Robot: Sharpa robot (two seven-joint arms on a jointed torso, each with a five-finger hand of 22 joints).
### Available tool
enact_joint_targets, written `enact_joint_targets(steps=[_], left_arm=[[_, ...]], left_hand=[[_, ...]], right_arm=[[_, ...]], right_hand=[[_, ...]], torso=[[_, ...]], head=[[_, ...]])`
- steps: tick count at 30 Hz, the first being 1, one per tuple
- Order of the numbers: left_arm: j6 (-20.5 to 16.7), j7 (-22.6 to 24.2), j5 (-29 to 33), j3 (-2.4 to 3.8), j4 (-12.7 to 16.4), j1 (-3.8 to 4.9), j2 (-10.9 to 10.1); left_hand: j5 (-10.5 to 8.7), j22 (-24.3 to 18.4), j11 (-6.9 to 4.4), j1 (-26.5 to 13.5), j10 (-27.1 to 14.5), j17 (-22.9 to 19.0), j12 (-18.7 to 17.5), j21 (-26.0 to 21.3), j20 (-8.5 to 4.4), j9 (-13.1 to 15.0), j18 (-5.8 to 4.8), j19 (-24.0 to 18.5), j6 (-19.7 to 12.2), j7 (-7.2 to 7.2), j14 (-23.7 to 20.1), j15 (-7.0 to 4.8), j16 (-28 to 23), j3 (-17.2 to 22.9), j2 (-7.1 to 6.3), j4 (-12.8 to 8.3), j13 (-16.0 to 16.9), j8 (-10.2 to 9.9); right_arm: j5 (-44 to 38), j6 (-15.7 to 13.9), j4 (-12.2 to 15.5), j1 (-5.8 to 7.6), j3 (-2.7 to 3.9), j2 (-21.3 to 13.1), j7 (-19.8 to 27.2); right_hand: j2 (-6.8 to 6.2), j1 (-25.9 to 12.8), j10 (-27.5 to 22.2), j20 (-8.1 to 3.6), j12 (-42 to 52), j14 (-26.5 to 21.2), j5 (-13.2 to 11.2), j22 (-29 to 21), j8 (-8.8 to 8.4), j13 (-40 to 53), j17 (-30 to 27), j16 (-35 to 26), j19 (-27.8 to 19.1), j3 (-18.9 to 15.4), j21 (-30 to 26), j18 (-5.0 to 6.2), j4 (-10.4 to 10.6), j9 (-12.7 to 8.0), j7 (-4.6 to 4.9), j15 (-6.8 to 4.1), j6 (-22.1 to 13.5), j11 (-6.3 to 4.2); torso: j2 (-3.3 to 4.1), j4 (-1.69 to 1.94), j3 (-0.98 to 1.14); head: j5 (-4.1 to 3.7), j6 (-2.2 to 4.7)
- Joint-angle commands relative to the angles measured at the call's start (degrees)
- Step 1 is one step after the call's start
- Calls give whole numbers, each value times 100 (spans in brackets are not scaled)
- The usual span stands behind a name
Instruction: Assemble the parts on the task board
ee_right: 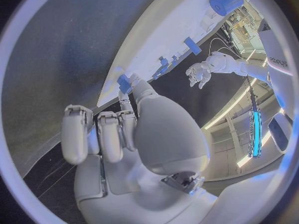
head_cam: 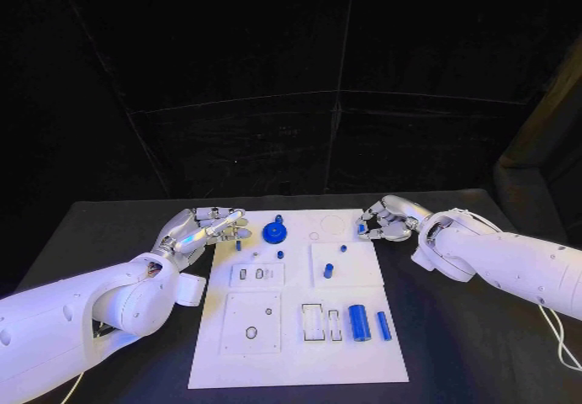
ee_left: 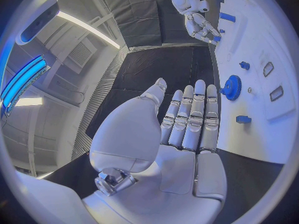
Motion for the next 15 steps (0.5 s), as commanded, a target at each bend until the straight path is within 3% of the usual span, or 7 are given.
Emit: enact_joint_targets(steps=[1, 15], left_arm=[[85, 23, -21, 4, 8, 6, 3], [101, 4, -21, 4, 6, 6, 2]], left_hand=[[-24, -9, -11, 18, 31, 8, -24, -29, -18, 2, 92, 41, 33, 6, 15, 8, -7, -8, 52, -31, -1, -20], [-24, -13, -10, 15, 33, 9, -32, -34, -19, 1, 92, 45, 33, 8, 18, 8, -14, -7, 57, -36, -1, -25]], right_arm=[[5, 103, -27, 8, 3, 17, 8], [-18, 173, -59, -3, 3, 39, -41]], right_hand=[[55, 14, 285, -7, 39, 500, -40, 112, 23, 1127, 1107, -6, -2, 28, -3, -15, -4, 6, 2, -43, 36, -38], [11, -1, 284, -13, 37, 500, -63, 107, 16, 1126, 1110, -5, -4, 32, -5, -14, -30, 1, -4, -50, 62, -44]], torso=[[0, 2, 1], [1, -1, 3]], head=[[14, -4], [6, -19]])
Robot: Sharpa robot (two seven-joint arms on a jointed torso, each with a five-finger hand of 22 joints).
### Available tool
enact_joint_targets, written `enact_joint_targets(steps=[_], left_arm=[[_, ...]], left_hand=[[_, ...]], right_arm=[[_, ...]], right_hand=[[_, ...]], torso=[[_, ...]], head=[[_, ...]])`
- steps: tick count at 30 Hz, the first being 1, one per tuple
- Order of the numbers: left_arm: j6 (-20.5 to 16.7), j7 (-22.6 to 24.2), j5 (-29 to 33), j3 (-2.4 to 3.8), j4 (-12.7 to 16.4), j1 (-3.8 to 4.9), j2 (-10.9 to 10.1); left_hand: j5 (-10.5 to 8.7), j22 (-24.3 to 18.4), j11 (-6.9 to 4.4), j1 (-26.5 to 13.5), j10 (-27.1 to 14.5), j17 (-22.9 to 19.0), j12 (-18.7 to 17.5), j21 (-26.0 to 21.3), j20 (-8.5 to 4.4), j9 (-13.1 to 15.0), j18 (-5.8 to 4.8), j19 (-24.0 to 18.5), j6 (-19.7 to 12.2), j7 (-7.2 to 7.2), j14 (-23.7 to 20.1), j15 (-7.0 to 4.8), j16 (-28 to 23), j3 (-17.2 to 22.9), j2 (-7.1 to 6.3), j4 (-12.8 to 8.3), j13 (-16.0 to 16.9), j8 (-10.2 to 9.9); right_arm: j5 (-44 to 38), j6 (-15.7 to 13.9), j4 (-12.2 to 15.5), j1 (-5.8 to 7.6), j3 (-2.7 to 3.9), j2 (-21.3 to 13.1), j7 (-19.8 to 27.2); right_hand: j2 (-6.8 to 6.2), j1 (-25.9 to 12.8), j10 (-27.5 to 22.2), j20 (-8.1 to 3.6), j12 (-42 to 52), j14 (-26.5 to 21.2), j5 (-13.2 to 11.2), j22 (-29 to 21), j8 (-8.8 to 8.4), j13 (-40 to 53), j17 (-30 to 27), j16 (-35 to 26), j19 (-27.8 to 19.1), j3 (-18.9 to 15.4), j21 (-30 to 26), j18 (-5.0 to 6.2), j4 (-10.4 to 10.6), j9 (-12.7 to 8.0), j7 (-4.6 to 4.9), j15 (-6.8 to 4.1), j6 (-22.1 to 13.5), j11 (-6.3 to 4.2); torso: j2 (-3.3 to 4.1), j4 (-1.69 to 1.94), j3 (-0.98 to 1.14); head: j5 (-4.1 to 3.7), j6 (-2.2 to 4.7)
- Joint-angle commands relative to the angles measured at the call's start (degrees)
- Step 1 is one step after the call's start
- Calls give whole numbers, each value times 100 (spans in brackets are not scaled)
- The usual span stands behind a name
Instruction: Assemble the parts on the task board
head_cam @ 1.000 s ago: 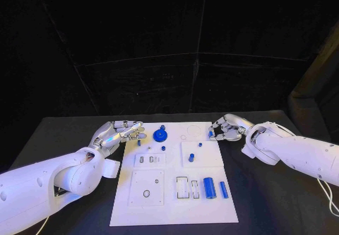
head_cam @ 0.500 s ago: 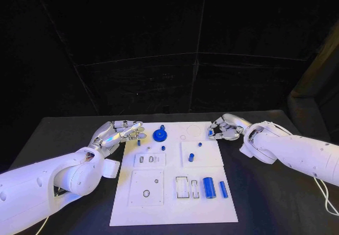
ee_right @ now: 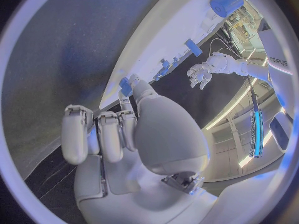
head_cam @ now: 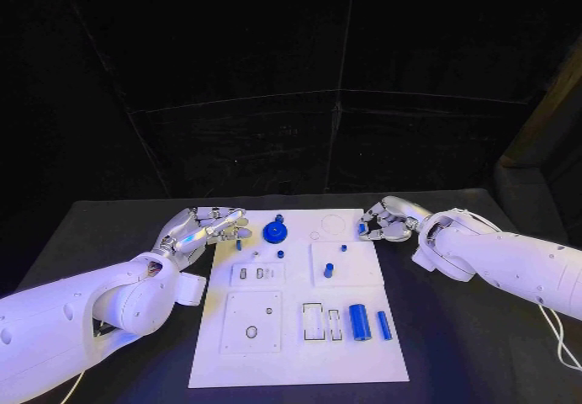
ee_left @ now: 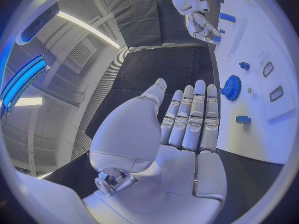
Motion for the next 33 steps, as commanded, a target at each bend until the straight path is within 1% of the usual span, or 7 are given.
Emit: enact_joint_targets(steps=[1, 11, 15, 18, 23, 29, 33], left_arm=[[90, 14, -21, 4, 5, 6, 5], [94, 5, -21, 4, 5, 6, 4], [95, 4, -21, 4, 8, 6, 2], [93, 4, -21, 4, 10, 6, -1], [91, 6, -21, 4, 12, 6, -7], [82, 6, -21, 4, 30, 6, -28], [66, 2, -21, 4, 46, 8, -45]], left_hand=[[-24, -7, -9, 14, 34, 10, -33, -35, 0, 1, 91, 26, 33, 9, 18, 8, -16, -7, 58, -37, -2, -26], [-24, -8, -9, 12, 33, 10, -36, -36, 0, 1, 91, 27, 33, 9, 18, 8, -19, -7, 58, -39, -2, -28], [-24, -8, -9, 12, 33, 10, -36, -36, 0, 1, 91, 27, 33, 9, 18, 8, -19, -7, 58, -39, -2, -28], [-24, -8, -9, 12, 33, 10, -36, -36, 0, 1, 91, 27, 33, 9, 18, 8, -19, -7, 58, -39, -2, -28], [-24, -8, -9, 12, 33, 10, -36, -36, 0, 1, 91, 27, 33, 9, 18, 8, -19, -7, 58, -39, -2, -28], [-24, -8, -9, 12, 33, 10, -36, -36, 0, 1, 91, 27, 33, 9, 18, 8, -19, -7, 58, -39, -2, -28], [-24, -10, -8, 10, 34, 10, -41, -39, 0, 0, 90, 29, 32, 10, 18, 9, -24, -5, 63, -42, -3, -31]], right_arm=[[-24, 70, -2, 7, 2, 9, -18], [-87, 21, -11, 3, 2, 28, -52], [-98, -104, -7, 2, 2, 26, -65], [-111, -248, 0, 2, 2, 22, -69], [-125, -493, 68, 2, 3, 2, -67], [-228, -726, 428, 6, 7, -140, -293], [-364, -868, 880, 16, 11, -253, -651]], right_hand=[[11, -2, 284, -13, 37, 522, -15, 107, 18, 1126, 1111, -5, -4, 18, -5, -14, -15, 2, 16, -28, 42, -45], [45, -50, 292, -23, 48, 523, -15, 114, 43, 1135, 1116, -4, 0, 57, -3, -15, -10, 10, -16, -42, 146, -68], [137, -46, 302, -55, 61, 527, -34, 134, 113, 1147, 1133, 2, 12, 162, 6, -18, -26, 30, -89, -87, 333, -130], [257, 15, 314, -105, 76, 530, -236, 151, 164, 1161, 1149, 8, 23, 329, 13, -21, -80, 41, -153, -141, 474, -190], [364, 52, 325, -156, 88, 536, -322, 215, 220, 1173, 1174, 17, 57, 527, 40, -35, -150, 55, -216, -191, 614, -245], [351, 4, 324, -172, 82, 537, -310, 243, 208, 1169, 1180, 18, 73, 573, 52, -42, -158, 47, -217, -202, 611, -251], [272, -117, 323, -179, 73, 536, -236, 234, 175, 1164, 1175, 16, 70, 594, 48, -41, -143, 31, -209, -202, 589, -246]], torso=[[1, 1, -1], [-1, -2, 0], [-2, 3, -1], [-3, 5, 0], [-4, 2, 2], [-12, 8, -14], [-17, 2, -27]], head=[[-7, -7], [-13, -10], [-19, -12], [-15, -10], [-4, -8], [3, 3], [18, 23]])
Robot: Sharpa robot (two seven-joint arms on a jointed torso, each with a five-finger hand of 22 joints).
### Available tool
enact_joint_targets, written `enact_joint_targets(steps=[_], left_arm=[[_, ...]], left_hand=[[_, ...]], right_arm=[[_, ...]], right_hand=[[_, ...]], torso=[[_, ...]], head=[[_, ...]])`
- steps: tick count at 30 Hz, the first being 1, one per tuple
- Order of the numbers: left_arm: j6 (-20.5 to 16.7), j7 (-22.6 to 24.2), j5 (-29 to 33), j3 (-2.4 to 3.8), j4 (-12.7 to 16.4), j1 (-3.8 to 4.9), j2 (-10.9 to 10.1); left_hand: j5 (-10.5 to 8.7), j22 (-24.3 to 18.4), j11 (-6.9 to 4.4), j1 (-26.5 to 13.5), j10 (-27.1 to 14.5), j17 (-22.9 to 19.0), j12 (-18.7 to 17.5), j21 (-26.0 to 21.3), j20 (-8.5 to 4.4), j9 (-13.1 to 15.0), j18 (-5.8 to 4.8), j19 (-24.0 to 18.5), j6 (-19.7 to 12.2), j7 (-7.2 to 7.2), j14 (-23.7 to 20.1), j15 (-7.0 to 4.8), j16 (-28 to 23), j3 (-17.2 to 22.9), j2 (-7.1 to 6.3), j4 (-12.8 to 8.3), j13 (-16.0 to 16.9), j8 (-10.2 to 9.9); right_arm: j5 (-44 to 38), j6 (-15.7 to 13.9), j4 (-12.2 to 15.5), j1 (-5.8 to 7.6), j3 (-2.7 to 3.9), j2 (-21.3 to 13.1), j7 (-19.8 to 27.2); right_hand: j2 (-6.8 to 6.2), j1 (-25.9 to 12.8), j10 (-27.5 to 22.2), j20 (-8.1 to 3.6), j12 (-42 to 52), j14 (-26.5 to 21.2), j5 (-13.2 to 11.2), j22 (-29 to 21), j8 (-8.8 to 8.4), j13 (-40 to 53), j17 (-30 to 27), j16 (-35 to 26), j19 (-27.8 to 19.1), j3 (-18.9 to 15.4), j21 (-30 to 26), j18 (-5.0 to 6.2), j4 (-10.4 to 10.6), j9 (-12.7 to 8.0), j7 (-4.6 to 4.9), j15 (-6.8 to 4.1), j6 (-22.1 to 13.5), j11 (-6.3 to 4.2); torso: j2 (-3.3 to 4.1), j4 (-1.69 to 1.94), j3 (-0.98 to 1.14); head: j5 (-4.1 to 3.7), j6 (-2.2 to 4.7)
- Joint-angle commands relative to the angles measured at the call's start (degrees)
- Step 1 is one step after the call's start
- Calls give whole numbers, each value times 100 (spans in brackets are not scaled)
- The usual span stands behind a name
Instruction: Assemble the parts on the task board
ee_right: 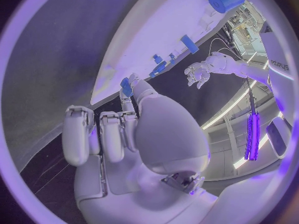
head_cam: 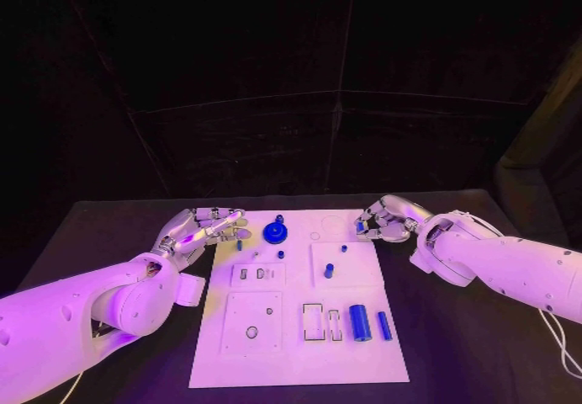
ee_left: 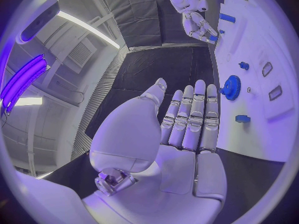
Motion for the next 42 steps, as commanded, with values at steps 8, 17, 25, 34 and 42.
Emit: enact_joint_targets(steps=[8, 17, 25, 34, 42], left_arm=[[19, 31, -19, 5, -80, 12, 0], [18, 53, 5, 6, -178, 23, 29], [36, 58, 29, 7, -245, 34, 49], [45, 61, 41, 7, -253, 40, 62], [56, 63, 43, 7, -263, 42, 69]], left_hand=[[-24, -10, -2, 8, 22, 8, -38, -45, 1, -2, 89, 31, 21, 16, 19, 11, -32, -7, 59, -52, -5, -42], [-24, -11, -2, 9, 22, 9, -40, -47, 1, -3, 89, 32, 20, 16, 20, 11, -33, -6, 59, -54, -6, -44], [-24, -11, -3, 11, 22, 9, -42, -47, 1, -3, 89, 33, 20, 16, 21, 11, -34, -5, 61, -57, -5, -45], [-24, -11, -3, 11, 22, 9, -42, -47, 1, -3, 89, 33, 20, 16, 21, 11, -34, -5, 61, -57, -5, -45], [-24, -11, -3, 11, 22, 9, -42, -47, 1, -3, 89, 33, 20, 16, 21, 11, -34, -5, 61, -57, -5, -45]], right_arm=[[-728, -570, 931, 87, 11, 174, -1298], [-1247, -540, 1115, 105, 9, 909, -1952], [-1517, -264, 974, 58, 1, 1571, -2352], [-1737, -55, 852, -64, -64, 1947, -2455], [-1854, 26, 778, -228, -91, 2050, -2443]], right_hand=[[-114, -259, 330, -45, -11, 519, 162, 212, -16, 1154, 1151, 5, -7, 47, 12, -37, 79, 7, -110, -44, 128, -47], [-114, -260, 333, -50, -11, 516, 207, 222, -15, 1156, 1137, -2, 0, 110, 16, -38, 60, 8, -127, -54, 157, -62], [-130, -285, 320, -57, -37, 512, 134, 211, -22, 1137, 1116, -12, -4, 155, 9, -36, 48, 6, -129, -60, 168, -66], [-165, -322, 322, -59, -38, 509, 73, 211, -40, 1138, 1105, -17, -3, 178, 7, -37, 41, -1, -122, -59, 156, -62], [-174, -330, 326, -59, -31, 511, 62, 215, -44, 1144, 1111, -15, -1, 181, 9, -38, 39, -2, -121, -59, 154, -60]], torso=[[-85, -23, -63], [-155, 26, -119], [-197, 40, -161], [-196, 46, -156], [-189, 35, -143]], head=[[51, -37], [148, -130], [246, -227], [284, -251], [324, -274]])
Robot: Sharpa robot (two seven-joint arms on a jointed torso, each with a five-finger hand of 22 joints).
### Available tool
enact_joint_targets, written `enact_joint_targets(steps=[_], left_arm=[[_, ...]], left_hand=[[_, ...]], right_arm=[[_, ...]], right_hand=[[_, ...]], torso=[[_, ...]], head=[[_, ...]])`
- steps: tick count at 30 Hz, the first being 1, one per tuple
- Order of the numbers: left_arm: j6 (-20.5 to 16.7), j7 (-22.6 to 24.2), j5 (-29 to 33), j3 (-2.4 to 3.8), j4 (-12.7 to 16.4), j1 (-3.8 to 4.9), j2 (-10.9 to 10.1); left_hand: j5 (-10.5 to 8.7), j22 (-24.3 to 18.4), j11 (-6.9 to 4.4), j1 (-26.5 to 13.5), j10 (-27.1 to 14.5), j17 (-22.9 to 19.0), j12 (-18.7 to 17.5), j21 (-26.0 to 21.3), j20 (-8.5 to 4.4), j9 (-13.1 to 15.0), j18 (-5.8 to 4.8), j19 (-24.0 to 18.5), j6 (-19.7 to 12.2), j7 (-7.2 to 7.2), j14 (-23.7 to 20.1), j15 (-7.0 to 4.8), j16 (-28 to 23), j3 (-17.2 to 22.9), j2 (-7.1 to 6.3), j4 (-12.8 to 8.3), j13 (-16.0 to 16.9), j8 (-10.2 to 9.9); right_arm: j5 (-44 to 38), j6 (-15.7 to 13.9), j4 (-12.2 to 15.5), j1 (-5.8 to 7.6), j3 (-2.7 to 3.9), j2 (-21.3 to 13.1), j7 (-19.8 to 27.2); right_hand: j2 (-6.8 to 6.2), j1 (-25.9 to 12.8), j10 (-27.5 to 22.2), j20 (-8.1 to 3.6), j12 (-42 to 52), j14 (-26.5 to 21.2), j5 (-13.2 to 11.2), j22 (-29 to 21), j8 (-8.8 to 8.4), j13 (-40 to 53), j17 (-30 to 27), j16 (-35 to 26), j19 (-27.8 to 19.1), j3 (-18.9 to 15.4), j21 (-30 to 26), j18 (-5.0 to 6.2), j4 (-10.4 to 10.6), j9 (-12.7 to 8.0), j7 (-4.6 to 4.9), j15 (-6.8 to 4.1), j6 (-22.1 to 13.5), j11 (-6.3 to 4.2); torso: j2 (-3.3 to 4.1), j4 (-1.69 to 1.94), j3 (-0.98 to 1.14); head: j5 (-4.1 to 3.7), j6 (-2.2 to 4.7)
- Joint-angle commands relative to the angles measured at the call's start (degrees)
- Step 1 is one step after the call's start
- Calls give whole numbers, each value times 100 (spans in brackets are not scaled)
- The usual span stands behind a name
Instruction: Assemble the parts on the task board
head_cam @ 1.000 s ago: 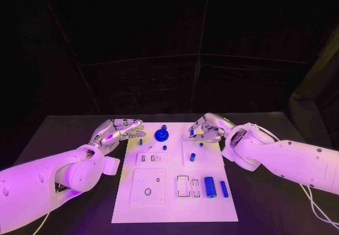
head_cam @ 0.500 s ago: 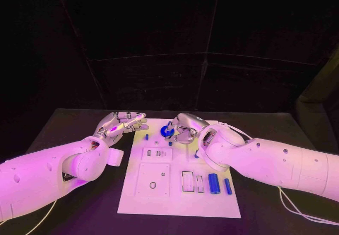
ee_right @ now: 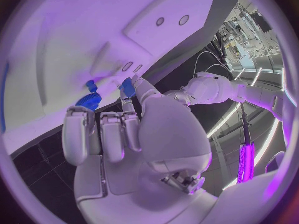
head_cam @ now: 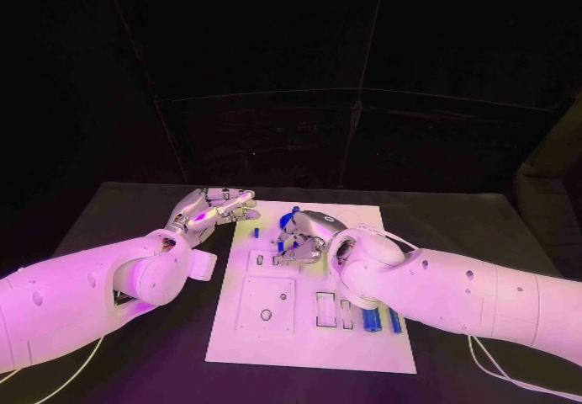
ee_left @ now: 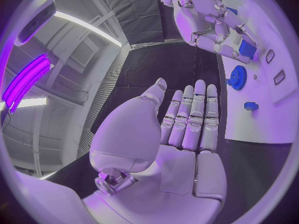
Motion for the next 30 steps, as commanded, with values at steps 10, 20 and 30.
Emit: enact_joint_targets(steps=[10, 20, 30], left_arm=[[80, 60, 21, 5, -14, 12, 23], [100, 56, 21, 5, -28, 12, 31], [106, 53, 21, 5, -37, 11, 33]], left_hand=[[-24, -7, -3, 11, 22, 6, -37, -24, 1, -3, 90, 33, 20, 16, 21, 11, -34, -4, 61, -26, -5, -22], [-24, -7, -3, 11, 22, 6, -37, -24, 1, -3, 90, 33, 20, 16, 21, 11, -34, -4, 61, -26, -5, -22], [-24, -7, -3, 11, 22, 6, -37, -24, 1, -3, 90, 33, 20, 16, 21, 11, -34, -4, 61, -26, -5, -22]], right_arm=[[-274, 220, -118, -161, -7, 36, -38], [-280, 343, -145, -199, -8, 40, -14], [-378, 553, -108, -209, -10, 8, -76]], right_hand=[[-13, -68, 327, -39, 0, 532, -33, 219, -6, 1146, 1108, -14, 21, 29, 9, -38, -9, 6, -110, -39, 161, -19], [-40, -91, 323, -38, -7, 531, -45, 226, -21, 1141, 1105, -16, 25, 35, 11, -40, -13, 1, -102, -36, 146, -13], [-200, -215, 286, -15, -68, 529, -127, 209, -98, 1098, 1091, -23, 17, 15, 1, -38, -12, -18, -52, -3, 52, 29]], torso=[[9, -7, 17], [8, -2, 13], [7, -4, 15]], head=[[22, -60], [17, -83], [16, -89]])
